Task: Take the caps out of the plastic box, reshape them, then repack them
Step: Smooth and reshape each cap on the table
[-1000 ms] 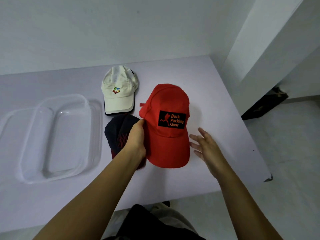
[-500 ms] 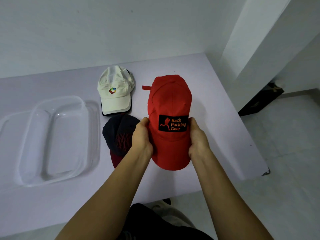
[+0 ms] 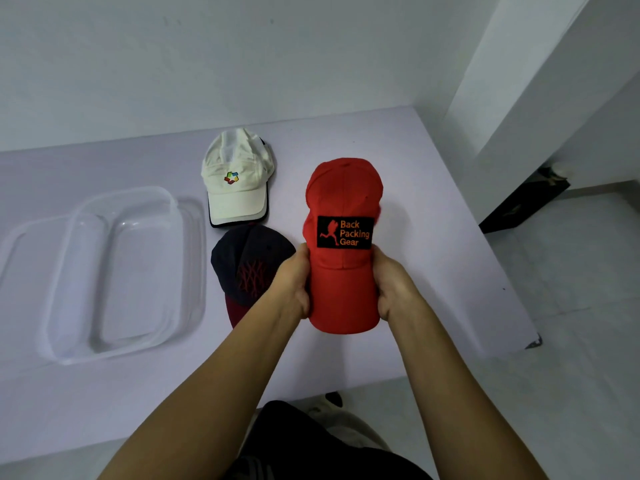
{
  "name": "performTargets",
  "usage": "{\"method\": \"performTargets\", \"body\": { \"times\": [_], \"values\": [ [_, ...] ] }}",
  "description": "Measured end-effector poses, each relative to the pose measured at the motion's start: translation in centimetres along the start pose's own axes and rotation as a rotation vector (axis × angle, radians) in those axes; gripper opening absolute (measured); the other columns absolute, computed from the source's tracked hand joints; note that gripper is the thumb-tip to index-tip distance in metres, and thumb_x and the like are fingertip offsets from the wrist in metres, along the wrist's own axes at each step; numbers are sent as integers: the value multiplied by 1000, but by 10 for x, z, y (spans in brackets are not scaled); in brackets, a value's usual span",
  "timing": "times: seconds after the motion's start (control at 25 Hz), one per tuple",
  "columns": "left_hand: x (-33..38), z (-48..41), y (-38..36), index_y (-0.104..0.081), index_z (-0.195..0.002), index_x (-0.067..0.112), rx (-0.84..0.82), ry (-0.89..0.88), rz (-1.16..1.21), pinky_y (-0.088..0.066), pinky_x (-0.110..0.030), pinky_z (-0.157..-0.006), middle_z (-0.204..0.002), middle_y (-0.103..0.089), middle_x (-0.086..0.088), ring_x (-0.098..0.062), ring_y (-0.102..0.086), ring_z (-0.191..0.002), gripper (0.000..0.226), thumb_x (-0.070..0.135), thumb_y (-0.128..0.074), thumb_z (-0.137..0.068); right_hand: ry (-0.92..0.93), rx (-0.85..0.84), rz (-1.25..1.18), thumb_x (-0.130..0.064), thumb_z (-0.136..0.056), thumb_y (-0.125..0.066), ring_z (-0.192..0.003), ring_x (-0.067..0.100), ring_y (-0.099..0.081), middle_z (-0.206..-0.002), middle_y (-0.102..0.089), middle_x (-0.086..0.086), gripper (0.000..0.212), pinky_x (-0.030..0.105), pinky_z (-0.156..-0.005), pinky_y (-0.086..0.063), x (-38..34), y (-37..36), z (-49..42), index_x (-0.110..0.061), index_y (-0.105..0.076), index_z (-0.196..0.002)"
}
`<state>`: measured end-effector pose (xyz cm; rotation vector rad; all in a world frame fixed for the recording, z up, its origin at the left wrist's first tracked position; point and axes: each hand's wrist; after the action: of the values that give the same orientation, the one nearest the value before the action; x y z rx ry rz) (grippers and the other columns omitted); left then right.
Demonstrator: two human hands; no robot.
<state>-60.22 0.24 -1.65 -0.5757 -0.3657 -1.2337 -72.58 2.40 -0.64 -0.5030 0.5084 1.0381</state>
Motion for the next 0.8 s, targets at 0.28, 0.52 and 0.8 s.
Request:
{"method": "performTargets", "body": {
  "times": [0.28, 0.52, 0.8],
  "values": [
    [-2, -5, 13, -72, -104, 16, -18, 21, -6, -52, -41, -81, -106, -73, -10, -27, -67, -98, 42, 46, -44, -94, 48, 27, -30, -46, -97, -38, -100, 27, -65, -109, -70, 12, 44, 41, -88, -51, 9, 9, 3, -17, -65, -114],
    [29, 2, 30, -52, -124, 16, 91, -509, -200, -44, -37, -98, -121, -60, -7, -19, -57, -110, 63, 65, -37, -86, 321, 1, 204, -38, -101, -25, -83, 10, -62, -87, -67, -4, 43, 27, -69, -48, -1, 29, 15, -20, -63, -111],
    [60, 29, 22, -66, -112, 10, -411, -570, -320, -53, -34, -91, -108, -72, -9, -20, -67, -101, 28, 27, -53, -93, 546, 31, 334, -40, -100, -29, -106, 11, -54, -123, -53, -1, 32, 28, -88, -45, 5, 28, 19, -31, -43, -127]
  ]
}}
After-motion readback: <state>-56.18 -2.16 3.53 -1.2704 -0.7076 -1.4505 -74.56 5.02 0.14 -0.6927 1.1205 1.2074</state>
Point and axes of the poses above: each hand's wrist, its own z-axis away from the middle knuckle, its own y-axis out of the back of the hand, x = y × z
